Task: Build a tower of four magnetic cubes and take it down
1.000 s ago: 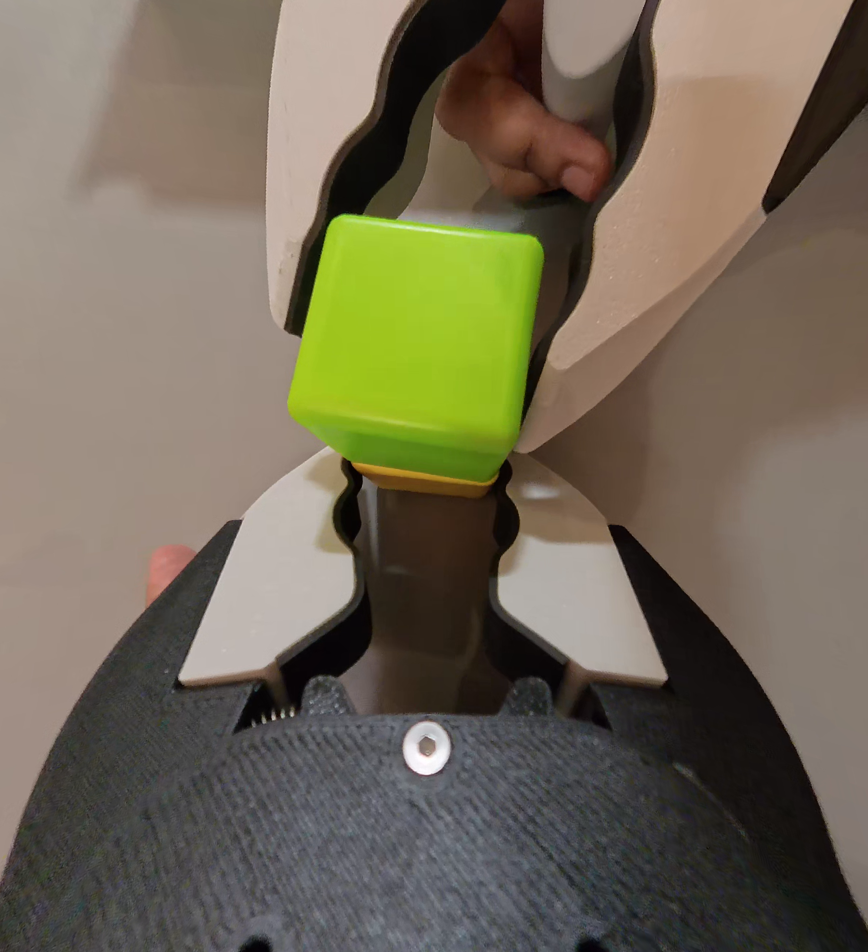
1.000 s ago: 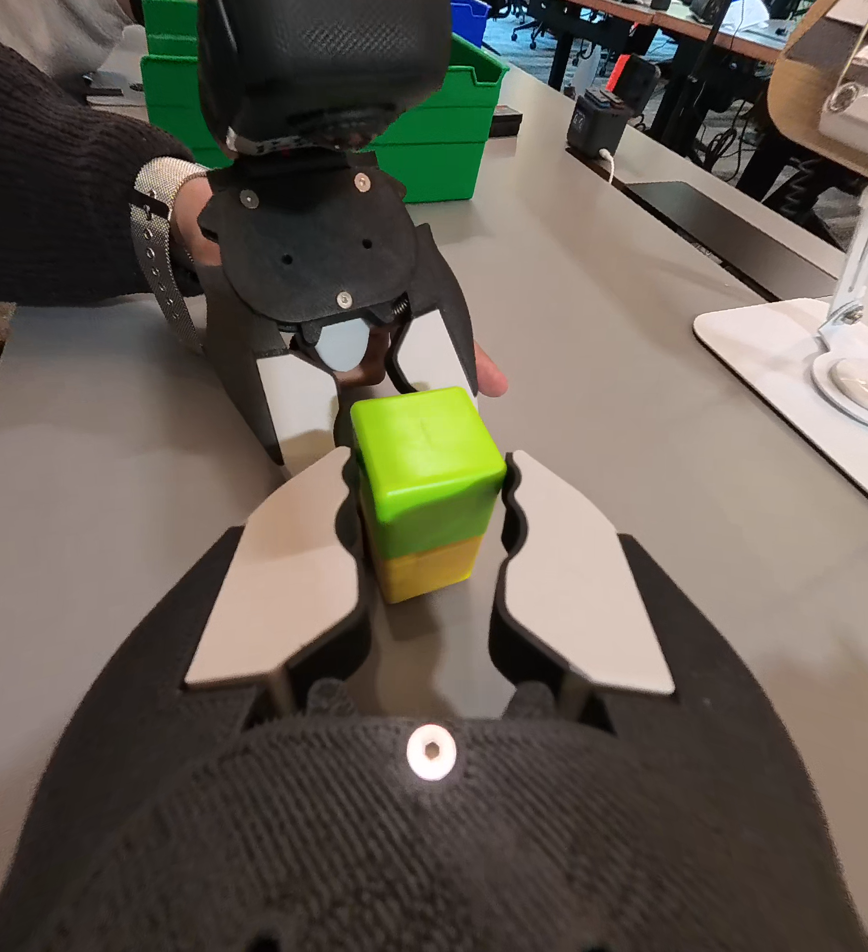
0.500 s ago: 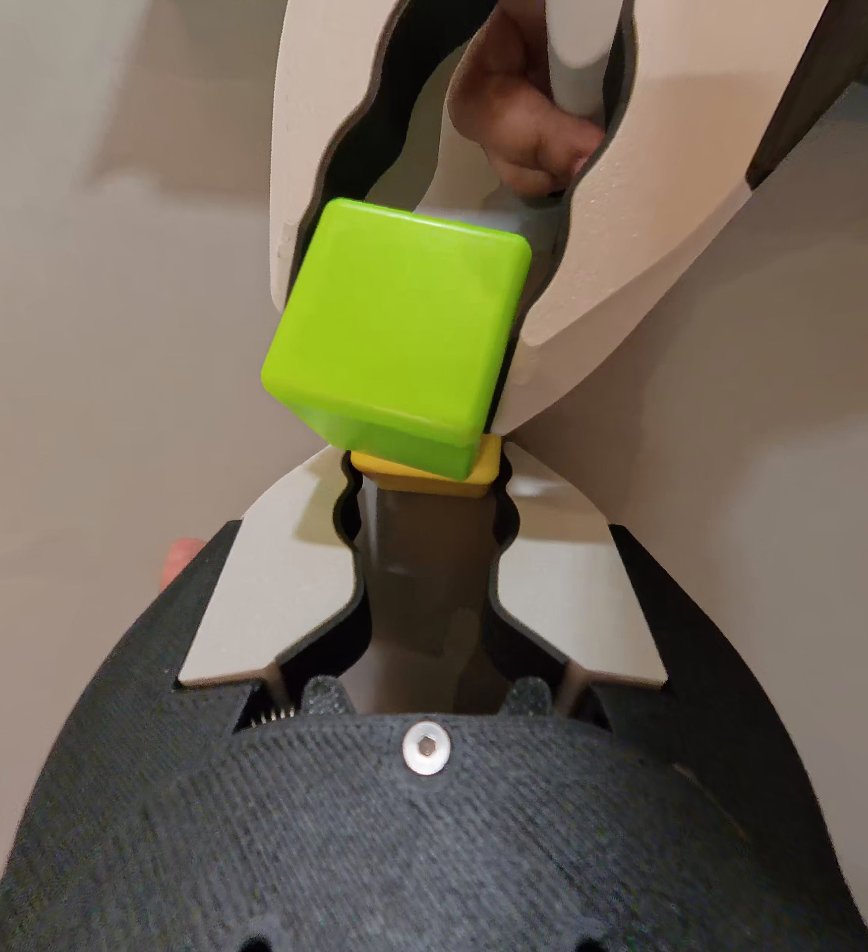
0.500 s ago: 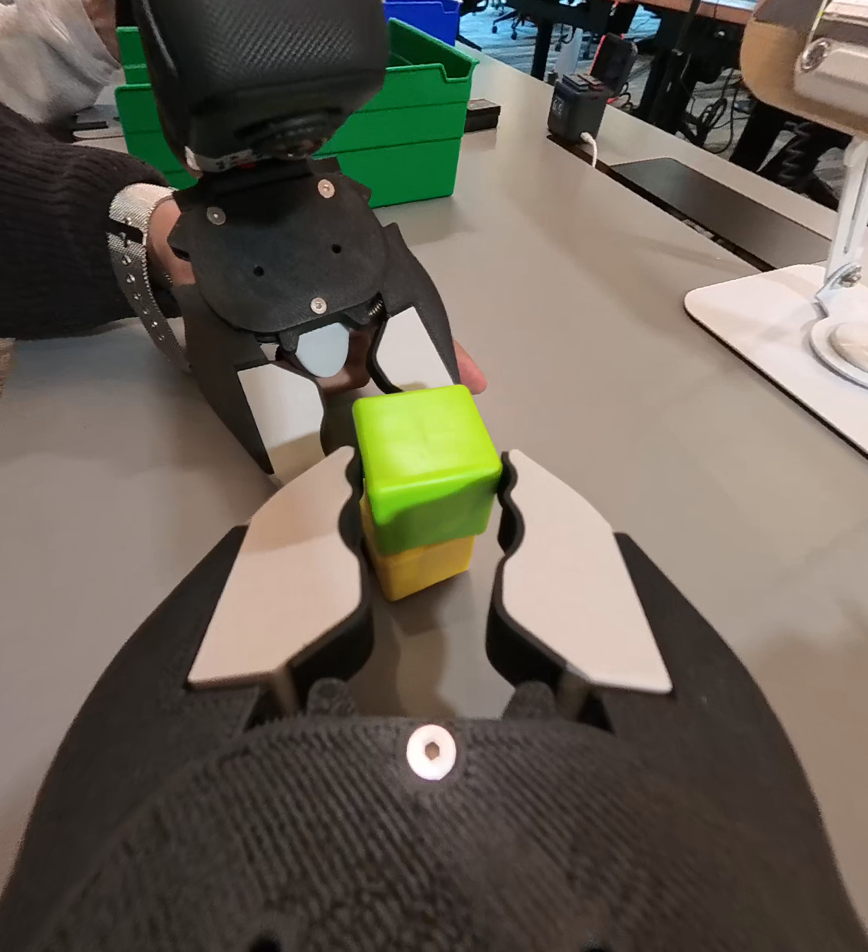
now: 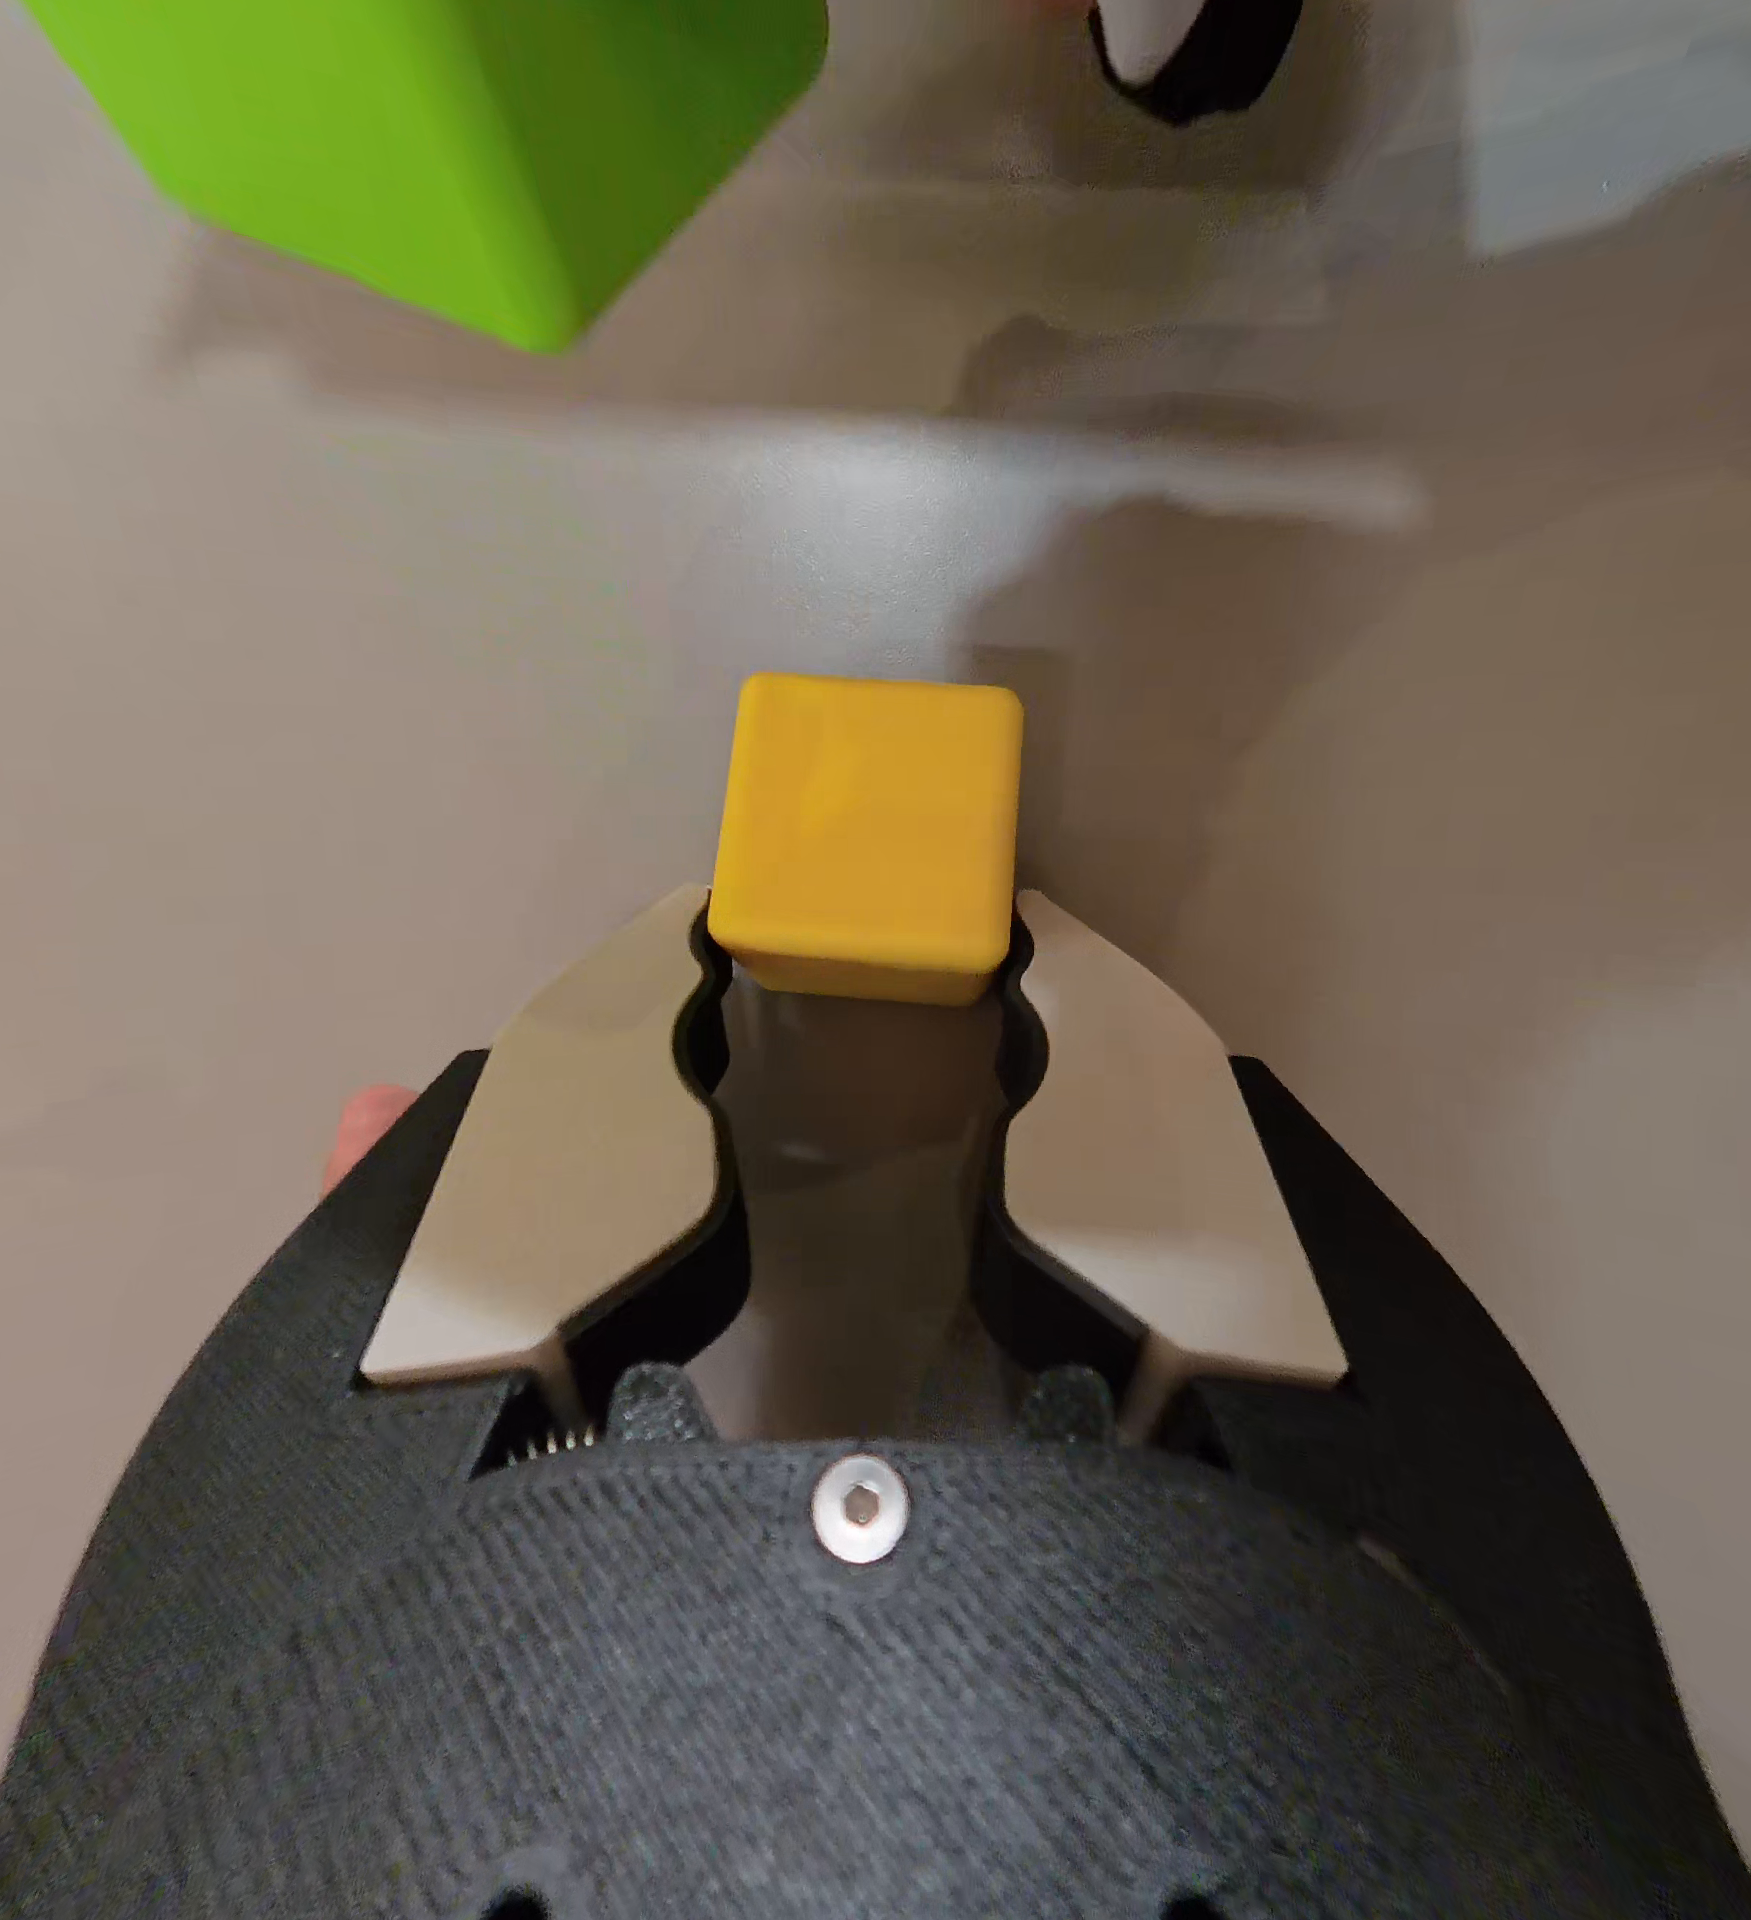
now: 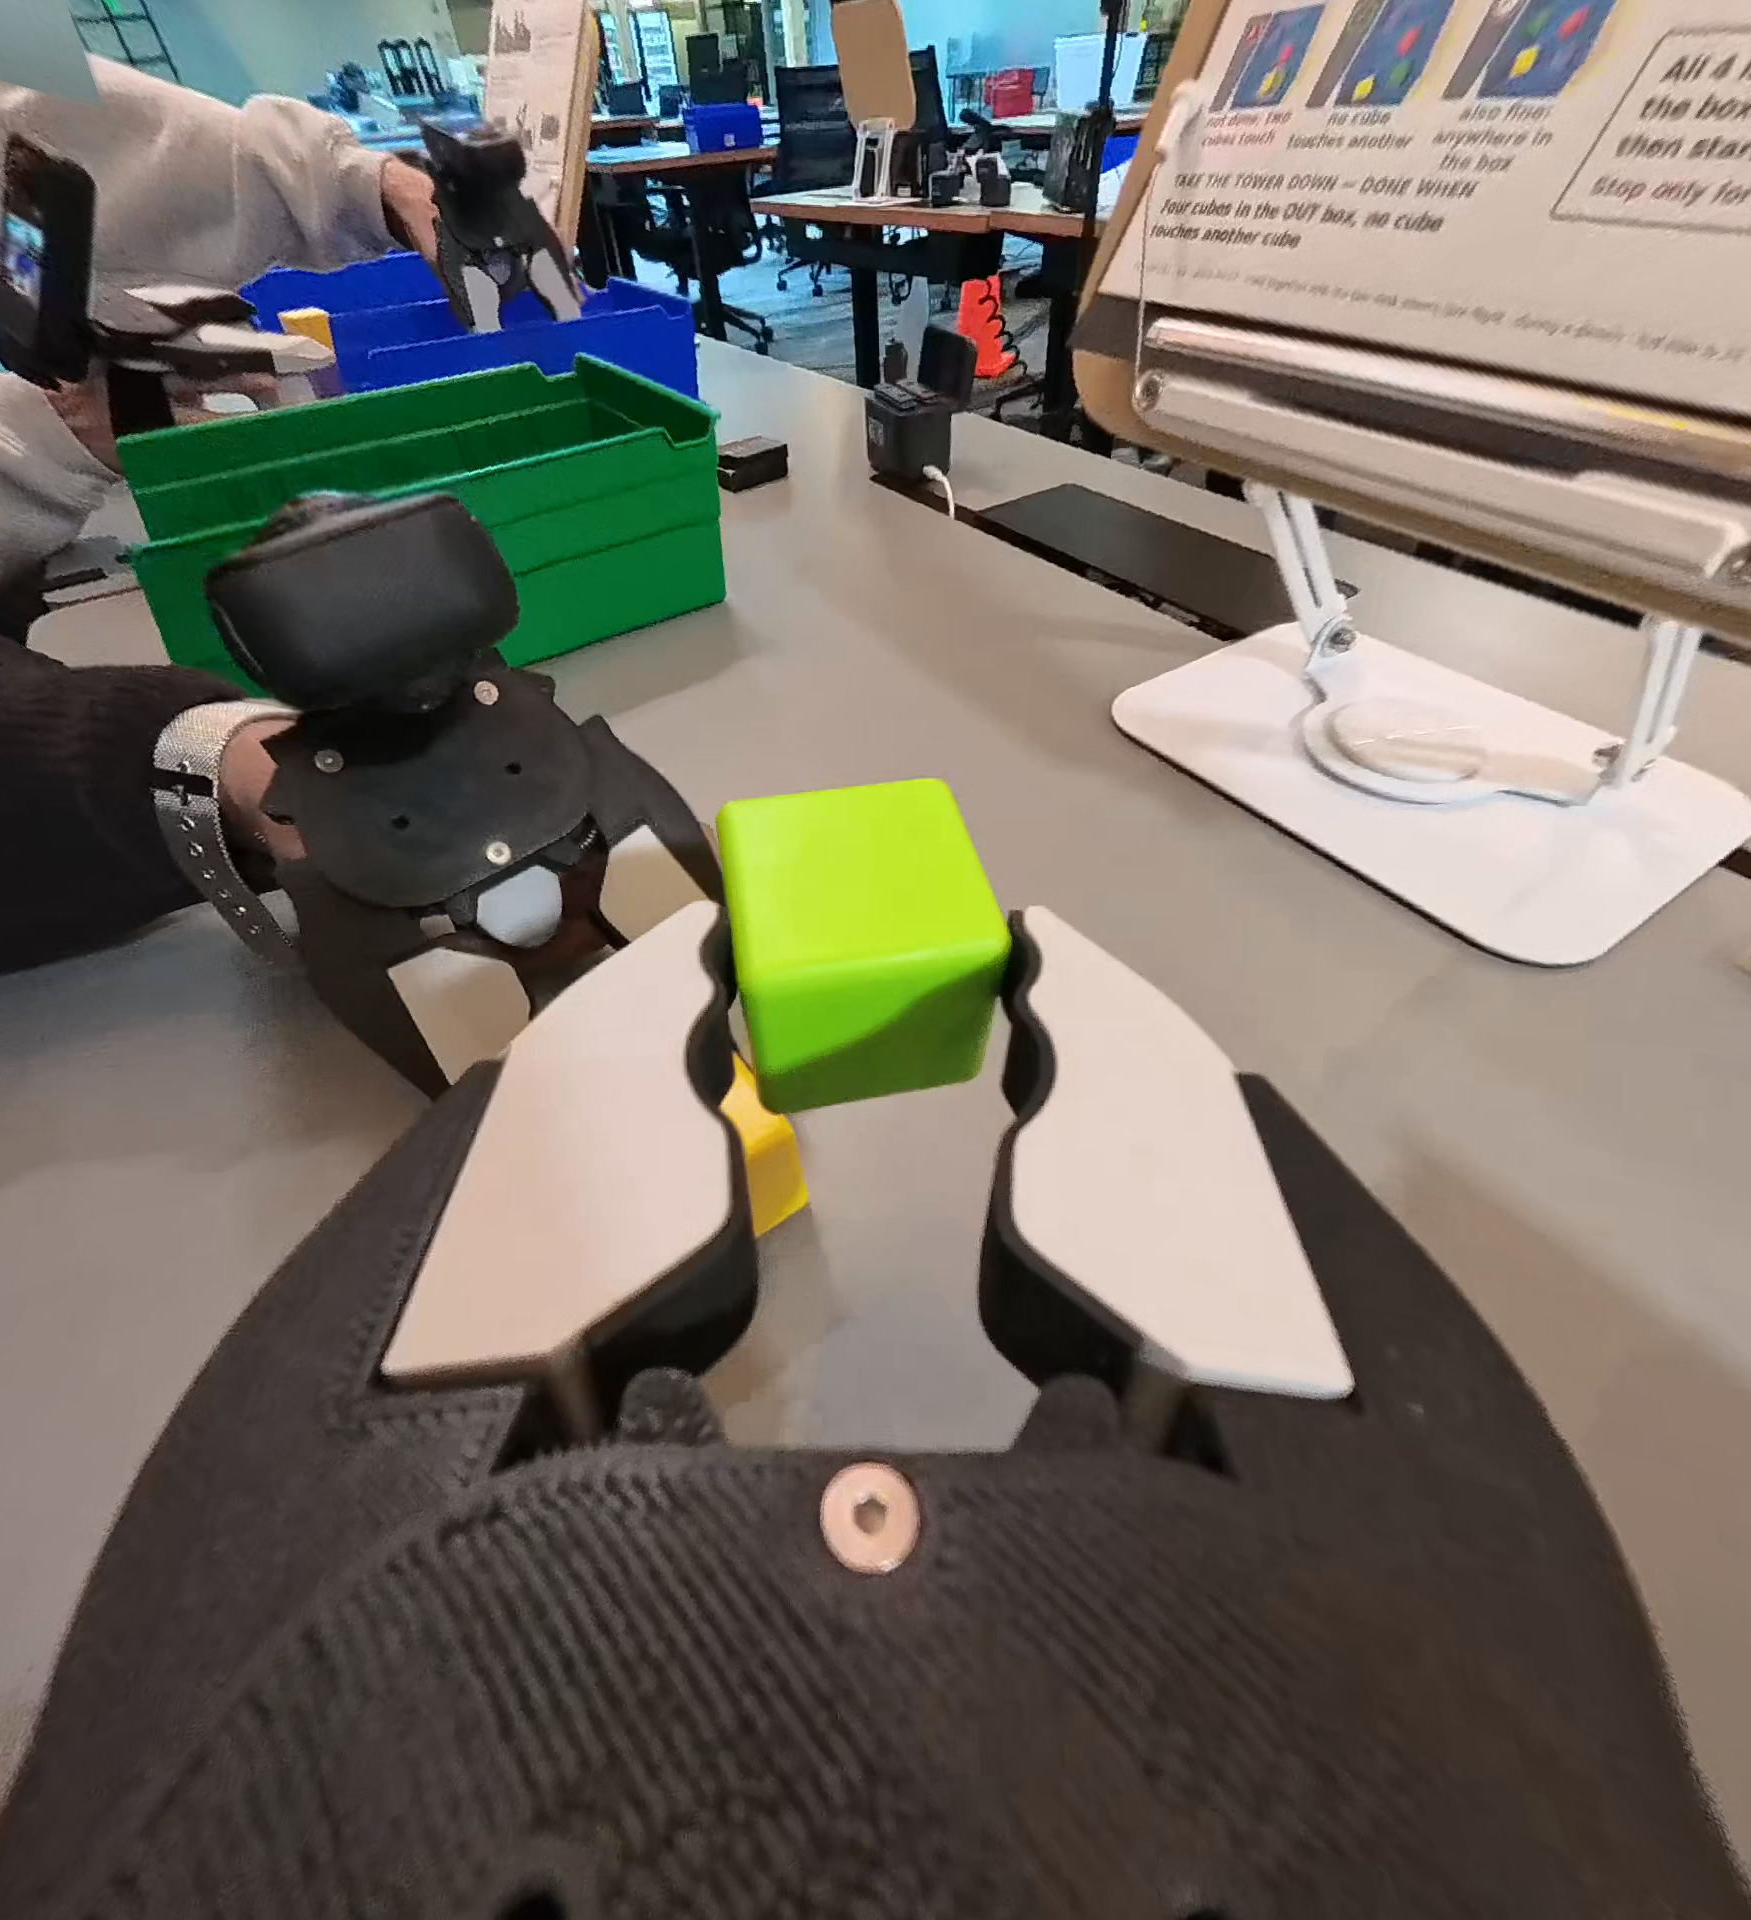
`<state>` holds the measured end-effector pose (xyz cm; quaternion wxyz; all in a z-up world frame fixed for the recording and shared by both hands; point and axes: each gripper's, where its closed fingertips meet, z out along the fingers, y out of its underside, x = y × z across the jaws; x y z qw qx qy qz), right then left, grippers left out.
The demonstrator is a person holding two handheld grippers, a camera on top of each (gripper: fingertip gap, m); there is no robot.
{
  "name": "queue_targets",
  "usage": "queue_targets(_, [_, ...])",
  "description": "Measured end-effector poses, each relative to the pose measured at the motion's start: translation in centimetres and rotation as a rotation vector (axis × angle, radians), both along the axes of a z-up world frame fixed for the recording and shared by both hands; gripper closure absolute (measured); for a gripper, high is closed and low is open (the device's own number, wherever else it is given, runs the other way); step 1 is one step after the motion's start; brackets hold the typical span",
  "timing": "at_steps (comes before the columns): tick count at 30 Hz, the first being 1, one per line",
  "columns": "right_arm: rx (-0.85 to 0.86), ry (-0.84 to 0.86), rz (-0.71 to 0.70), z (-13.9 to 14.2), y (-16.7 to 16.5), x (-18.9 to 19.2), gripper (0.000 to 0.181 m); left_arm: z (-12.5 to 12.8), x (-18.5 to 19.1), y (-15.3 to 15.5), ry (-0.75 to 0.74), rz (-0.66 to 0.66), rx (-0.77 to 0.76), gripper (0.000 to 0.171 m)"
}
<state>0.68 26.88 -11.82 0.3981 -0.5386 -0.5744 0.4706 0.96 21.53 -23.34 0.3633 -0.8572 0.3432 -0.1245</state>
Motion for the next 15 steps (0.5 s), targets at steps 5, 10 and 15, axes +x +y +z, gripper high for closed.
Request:
queue_targets(5, [0.072, -0.049, 0.02, 1.5, 0.4, 0.9, 0.131, 0.0, 0.0, 0.0, 0.001, 0.0, -0.001, 0.121])
queue_targets(10, [0.245, -0.013, 0.169, 3.7, -0.9, 3.4, 0.131, -0.1, 0.0, 0.0, 0.001, 0.0, -0.004, 0.121])
queue_targets(15, [0.39, -0.072, 0.119, 5.0, 1.8, 6.3, 0.131, -0.1, 0.0, 0.0, 0.005, 0.0, -0.005, 0.122])
